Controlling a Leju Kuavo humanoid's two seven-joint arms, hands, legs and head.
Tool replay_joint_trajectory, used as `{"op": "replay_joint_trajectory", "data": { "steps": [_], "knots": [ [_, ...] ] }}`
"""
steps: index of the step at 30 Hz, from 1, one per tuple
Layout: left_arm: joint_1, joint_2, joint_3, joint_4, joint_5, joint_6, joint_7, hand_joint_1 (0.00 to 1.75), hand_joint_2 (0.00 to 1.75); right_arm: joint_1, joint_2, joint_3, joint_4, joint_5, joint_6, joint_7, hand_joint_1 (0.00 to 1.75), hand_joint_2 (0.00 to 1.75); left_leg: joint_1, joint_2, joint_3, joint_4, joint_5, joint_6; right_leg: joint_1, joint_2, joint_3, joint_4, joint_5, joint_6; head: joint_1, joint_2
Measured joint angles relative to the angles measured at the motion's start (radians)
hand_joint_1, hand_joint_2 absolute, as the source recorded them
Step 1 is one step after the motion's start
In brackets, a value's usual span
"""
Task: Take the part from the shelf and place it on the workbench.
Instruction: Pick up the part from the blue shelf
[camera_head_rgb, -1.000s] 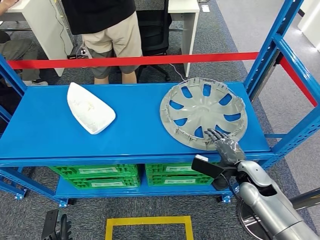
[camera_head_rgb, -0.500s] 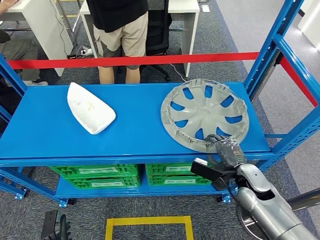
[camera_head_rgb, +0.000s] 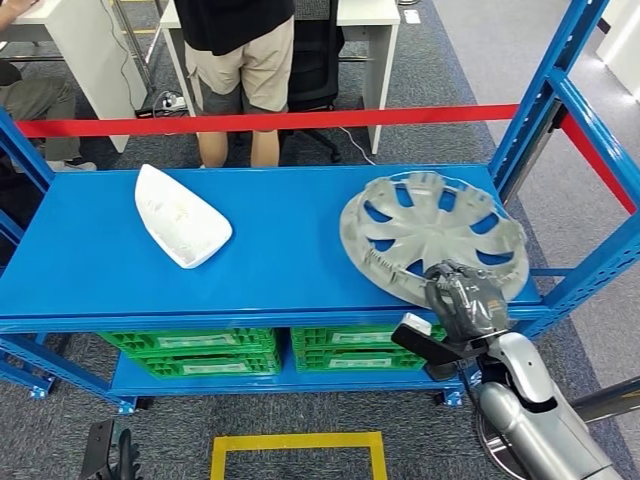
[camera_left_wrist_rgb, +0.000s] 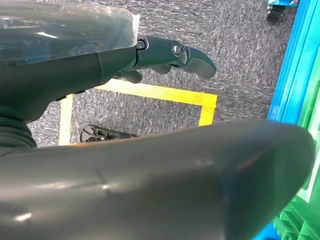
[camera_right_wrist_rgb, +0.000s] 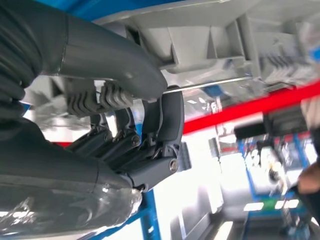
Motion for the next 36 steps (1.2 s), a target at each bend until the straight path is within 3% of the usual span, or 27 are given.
{"op": "replay_joint_trajectory", "data": {
  "steps": [18, 27, 36],
  "knots": [
    [0.006, 0.000, 0.026, 0.000, -0.003, 0.016, -0.013, 0.00, 0.00, 0.048, 0.050, -0.059, -0.027, -0.019, -0.171, -0.046, 1.75, 1.75, 0.000, 0.000, 0.000, 0.000, 0.000, 0.000, 0.000, 0.000, 0.000, 0.000, 0.000, 0.000, 0.000, 0.000],
    [0.008, -0.001, 0.027, 0.000, -0.026, 0.028, -0.009, 0.00, 0.00, 0.057, 0.077, -0.088, -0.030, -0.093, -0.341, -0.152, 1.75, 1.75, 0.000, 0.000, 0.000, 0.000, 0.000, 0.000, 0.000, 0.000, 0.000, 0.000, 0.000, 0.000, 0.000, 0.000],
    [0.007, -0.009, 0.028, 0.000, -0.033, 0.030, -0.005, 0.00, 0.00, 0.059, 0.107, -0.126, -0.036, -0.106, -0.351, -0.213, 1.75, 1.75, 0.000, 0.000, -0.001, 0.000, 0.000, 0.000, 0.000, 0.000, -0.001, 0.000, 0.000, 0.000, 0.000, 0.000]
  ]
}}
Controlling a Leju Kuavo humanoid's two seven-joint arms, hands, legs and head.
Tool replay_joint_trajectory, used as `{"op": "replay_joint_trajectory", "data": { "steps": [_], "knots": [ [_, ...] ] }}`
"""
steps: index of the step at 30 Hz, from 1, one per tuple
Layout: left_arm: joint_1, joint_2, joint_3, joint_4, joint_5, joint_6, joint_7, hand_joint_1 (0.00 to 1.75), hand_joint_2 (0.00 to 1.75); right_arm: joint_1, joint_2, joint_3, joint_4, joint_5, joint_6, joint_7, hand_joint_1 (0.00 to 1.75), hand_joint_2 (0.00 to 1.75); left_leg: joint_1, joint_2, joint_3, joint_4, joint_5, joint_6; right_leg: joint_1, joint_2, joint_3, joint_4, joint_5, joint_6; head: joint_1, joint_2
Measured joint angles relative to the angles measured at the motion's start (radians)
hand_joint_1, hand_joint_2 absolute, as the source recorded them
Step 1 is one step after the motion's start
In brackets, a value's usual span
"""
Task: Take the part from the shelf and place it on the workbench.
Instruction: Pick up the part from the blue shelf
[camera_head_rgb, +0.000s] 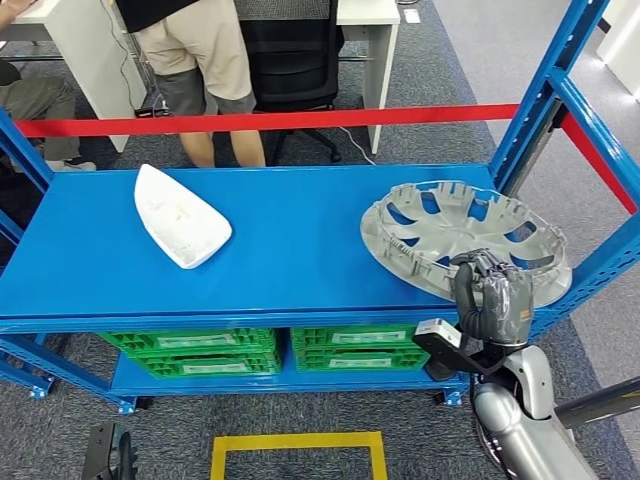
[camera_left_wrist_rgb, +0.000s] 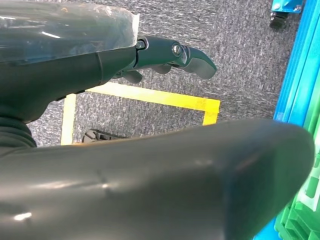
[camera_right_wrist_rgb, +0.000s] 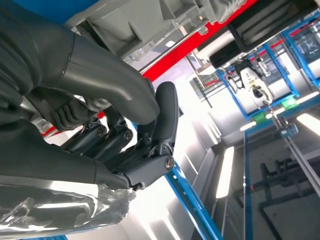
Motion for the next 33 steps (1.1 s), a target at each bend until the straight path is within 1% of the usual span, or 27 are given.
{"op": "replay_joint_trajectory", "data": {
  "steps": [10, 17, 27, 29, 30, 33],
  "knots": [
    [0.005, -0.001, 0.005, 0.000, 0.002, 0.006, -0.005, 0.00, 0.00, -0.005, 0.030, -0.030, 0.012, -0.035, 0.000, -0.066, 1.75, 1.75, 0.000, 0.000, 0.000, 0.000, 0.000, 0.000, 0.000, 0.000, 0.000, 0.000, 0.000, 0.000, 0.000, 0.000],
    [0.006, -0.001, 0.005, 0.001, 0.000, 0.013, -0.005, 0.00, 0.00, -0.037, 0.036, 0.004, 0.078, -0.069, 0.001, -0.038, 1.75, 1.75, 0.000, 0.000, 0.000, 0.000, 0.000, 0.000, 0.000, 0.000, 0.000, 0.000, 0.000, 0.000, 0.000, 0.000],
    [0.008, -0.001, 0.020, 0.001, 0.001, 0.018, -0.005, 0.00, 0.00, -0.092, 0.067, 0.033, 0.177, -0.061, 0.001, -0.071, 1.75, 1.75, 0.000, 0.000, 0.000, 0.000, 0.000, 0.000, 0.000, 0.000, 0.000, 0.000, 0.000, 0.000, 0.000, 0.000],
    [0.008, -0.001, 0.021, 0.002, 0.000, 0.018, -0.005, 0.00, 0.00, -0.093, 0.076, 0.029, 0.184, -0.049, 0.001, -0.094, 1.75, 1.75, 0.000, 0.000, 0.000, 0.000, 0.000, 0.000, 0.000, 0.000, 0.000, 0.000, 0.000, 0.000, 0.000, 0.000],
    [0.008, -0.001, 0.021, 0.002, -0.001, 0.018, -0.006, 0.00, 0.00, -0.092, 0.083, 0.023, 0.184, -0.039, 0.000, -0.118, 1.75, 1.75, 0.000, 0.000, 0.000, 0.000, 0.000, 0.000, 0.000, 0.000, 0.000, 0.000, 0.000, 0.000, 0.000, 0.000],
    [0.008, -0.001, 0.022, 0.002, -0.009, 0.018, -0.005, 0.00, 0.00, -0.073, 0.123, -0.024, 0.170, -0.009, 0.000, -0.233, 1.75, 1.75, 0.000, 0.000, 0.000, 0.000, 0.000, 0.000, 0.000, 0.000, 0.000, 0.000, 0.000, 0.000, 0.000, 0.000]
  ]
}}
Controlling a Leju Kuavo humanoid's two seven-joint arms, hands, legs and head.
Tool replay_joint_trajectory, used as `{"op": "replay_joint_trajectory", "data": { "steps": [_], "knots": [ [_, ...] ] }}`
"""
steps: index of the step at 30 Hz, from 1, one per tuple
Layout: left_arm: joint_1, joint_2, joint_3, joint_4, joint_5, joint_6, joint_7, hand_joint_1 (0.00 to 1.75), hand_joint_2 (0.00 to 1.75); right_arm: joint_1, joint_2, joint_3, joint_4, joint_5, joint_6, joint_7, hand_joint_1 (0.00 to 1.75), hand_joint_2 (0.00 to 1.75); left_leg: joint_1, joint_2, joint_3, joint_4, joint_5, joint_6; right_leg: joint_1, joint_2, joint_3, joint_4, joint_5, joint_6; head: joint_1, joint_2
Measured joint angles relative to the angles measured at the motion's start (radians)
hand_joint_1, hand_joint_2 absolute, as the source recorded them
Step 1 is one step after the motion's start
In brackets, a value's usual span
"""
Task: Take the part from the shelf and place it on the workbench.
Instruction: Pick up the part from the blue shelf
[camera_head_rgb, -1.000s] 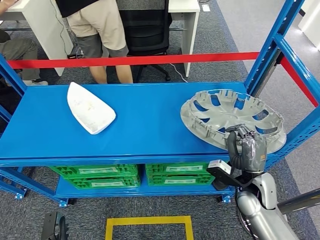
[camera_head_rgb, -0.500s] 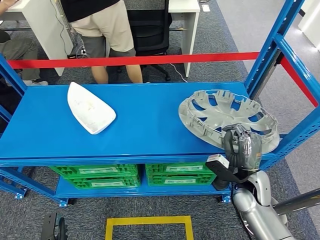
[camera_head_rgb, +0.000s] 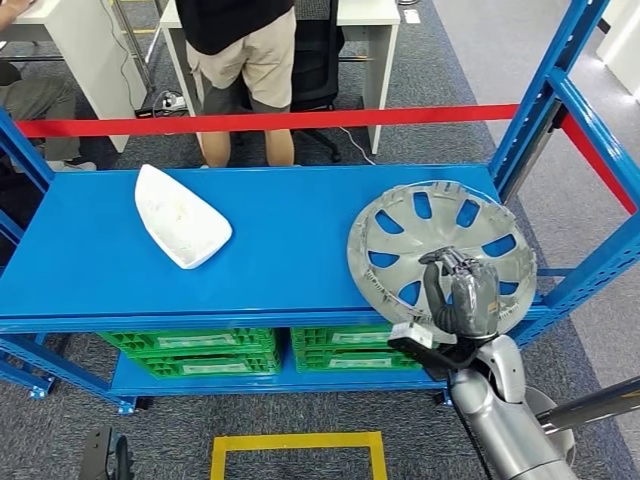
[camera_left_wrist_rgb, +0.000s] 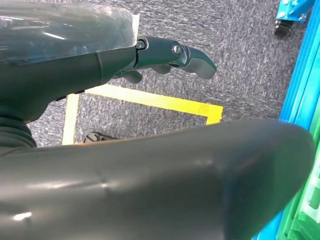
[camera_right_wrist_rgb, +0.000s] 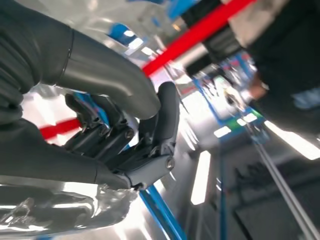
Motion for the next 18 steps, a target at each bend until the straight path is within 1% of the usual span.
{"op": "replay_joint_trajectory", "data": {
  "steps": [3, 4, 5, 7, 8, 9, 12, 15, 18],
  "knots": [
    [-0.001, 0.000, 0.000, 0.000, -0.008, 0.001, 0.003, 0.00, 0.00, 0.025, 0.052, -0.065, -0.024, 0.017, 0.000, -0.102, 1.75, 1.75, 0.000, 0.000, 0.000, 0.000, 0.000, 0.000, 0.000, 0.000, 0.000, 0.000, 0.000, 0.000, 0.000, 0.000],
    [-0.002, 0.000, 0.000, 0.000, -0.010, 0.001, 0.004, 0.00, 0.00, 0.029, 0.067, -0.084, -0.028, 0.020, 0.000, -0.119, 1.75, 1.75, 0.000, 0.000, 0.000, 0.000, 0.000, 0.000, 0.000, 0.000, 0.000, 0.000, 0.000, 0.000, 0.000, 0.000],
    [-0.002, 0.000, 0.000, 0.000, -0.011, 0.000, 0.004, 0.00, 0.00, 0.031, 0.080, -0.099, -0.030, 0.023, 0.000, -0.129, 1.69, 1.75, 0.000, 0.000, 0.000, 0.000, 0.000, 0.000, 0.000, 0.000, 0.000, 0.000, 0.000, 0.000, 0.000, 0.000],
    [-0.003, 0.000, 0.000, 0.000, -0.012, 0.000, 0.003, 0.00, 0.00, 0.031, 0.096, -0.117, -0.031, 0.019, 0.000, -0.124, 0.82, 1.75, 0.000, 0.000, 0.000, 0.000, 0.000, 0.000, 0.000, 0.000, 0.000, 0.000, 0.000, 0.000, 0.000, 0.000],
    [-0.003, 0.000, 0.000, 0.000, -0.012, 0.000, 0.003, 0.00, 0.00, 0.031, 0.099, -0.119, -0.030, 0.010, 0.000, -0.108, 0.38, 1.75, 0.000, 0.000, 0.000, 0.000, 0.000, 0.000, 0.000, 0.000, 0.000, 0.000, 0.000, 0.000, 0.000, 0.000],
    [-0.003, 0.000, 0.000, 0.000, -0.012, 0.000, 0.004, 0.00, 0.00, 0.030, 0.099, -0.113, -0.027, -0.001, 0.000, -0.076, 0.00, 1.75, 0.000, 0.000, 0.000, 0.000, 0.000, 0.000, 0.000, 0.000, 0.000, 0.000, 0.000, 0.000, 0.000, 0.000],
    [-0.002, 0.001, 0.001, 0.000, -0.007, -0.001, 0.003, 0.00, 0.00, 0.029, 0.084, -0.063, -0.020, -0.010, 0.000, 0.083, 0.00, 1.75, 0.000, 0.000, 0.000, 0.000, 0.000, 0.000, 0.000, 0.000, 0.000, 0.000, 0.000, 0.000, 0.000, 0.000],
    [0.000, 0.002, 0.005, 0.000, -0.001, -0.002, 0.001, 0.00, 0.00, 0.033, 0.052, -0.007, -0.021, 0.045, 0.000, 0.238, 0.00, 1.75, 0.000, 0.000, 0.000, 0.000, 0.000, 0.000, 0.000, 0.000, 0.000, 0.000, 0.000, 0.000, 0.000, 0.000],
    [0.004, 0.003, 0.012, 0.000, 0.001, -0.004, -0.004, 0.00, 0.00, 0.052, 0.013, 0.037, -0.041, 0.109, 0.006, 0.365, 0.00, 1.75, 0.000, 0.000, 0.000, 0.001, 0.000, 0.000, 0.000, 0.000, 0.000, 0.000, 0.000, 0.000, 0.000, 0.000]
  ]
}}
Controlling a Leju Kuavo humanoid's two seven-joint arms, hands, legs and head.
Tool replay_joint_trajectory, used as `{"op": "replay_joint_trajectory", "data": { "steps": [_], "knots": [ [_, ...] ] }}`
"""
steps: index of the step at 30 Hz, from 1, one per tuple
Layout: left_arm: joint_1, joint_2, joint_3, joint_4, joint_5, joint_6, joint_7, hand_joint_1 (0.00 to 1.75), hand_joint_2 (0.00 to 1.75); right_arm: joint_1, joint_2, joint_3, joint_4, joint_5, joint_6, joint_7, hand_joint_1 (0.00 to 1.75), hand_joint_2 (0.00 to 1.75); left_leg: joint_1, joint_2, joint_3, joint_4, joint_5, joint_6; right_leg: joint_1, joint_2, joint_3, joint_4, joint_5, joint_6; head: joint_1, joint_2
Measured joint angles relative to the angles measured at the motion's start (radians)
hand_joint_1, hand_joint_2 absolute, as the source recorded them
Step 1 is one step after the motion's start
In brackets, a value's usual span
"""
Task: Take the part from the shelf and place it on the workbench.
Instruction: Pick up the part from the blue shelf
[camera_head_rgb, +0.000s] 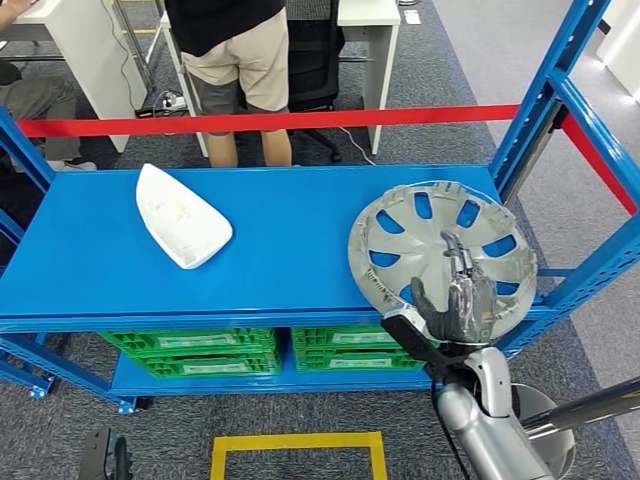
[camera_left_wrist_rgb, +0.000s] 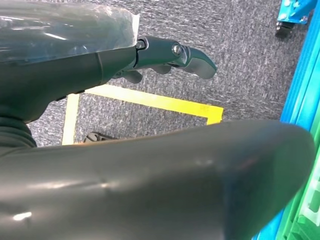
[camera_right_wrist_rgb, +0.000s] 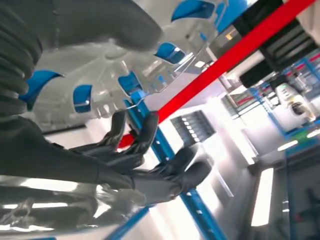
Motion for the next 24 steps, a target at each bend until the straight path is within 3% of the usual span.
{"op": "replay_joint_trajectory", "data": {
  "steps": [6, 16, 22, 24],
  "knots": [
    [0.010, 0.002, 0.022, 0.000, 0.015, -0.006, -0.015, 0.00, 0.00, 0.088, -0.069, 0.040, -0.101, 0.108, 0.049, 0.135, 0.00, 1.75, 0.000, 0.000, 0.000, 0.000, -0.002, -0.001, 0.000, 0.001, 0.000, 0.000, -0.001, 0.001, 0.000, 0.000],
    [0.018, 0.003, 0.038, 0.000, -0.001, -0.041, -0.008, 0.00, 0.00, 0.224, -0.096, 0.050, -0.267, 0.198, 0.094, 0.199, 0.00, 1.75, -0.003, -0.001, 0.000, 0.003, -0.005, 0.003, -0.004, 0.001, 0.001, -0.001, -0.001, 0.003, 0.000, 0.000],
    [0.017, 0.006, 0.038, 0.000, -0.012, -0.050, 0.004, 0.00, 0.00, 0.260, -0.096, 0.040, -0.327, 0.232, 0.125, 0.214, 0.00, 1.75, -0.005, 0.001, 0.002, 0.004, -0.003, 0.018, -0.008, 0.001, 0.006, -0.003, -0.002, 0.019, 0.000, 0.000],
    [0.016, 0.006, 0.038, 0.000, -0.012, -0.050, 0.004, 0.00, 0.00, 0.264, -0.096, 0.039, -0.339, 0.240, 0.138, 0.214, 0.00, 1.75, 0.000, 0.004, 0.005, -0.008, 0.008, 0.026, -0.008, 0.000, 0.001, 0.018, -0.026, 0.026, 0.001, 0.000]
  ]
}}
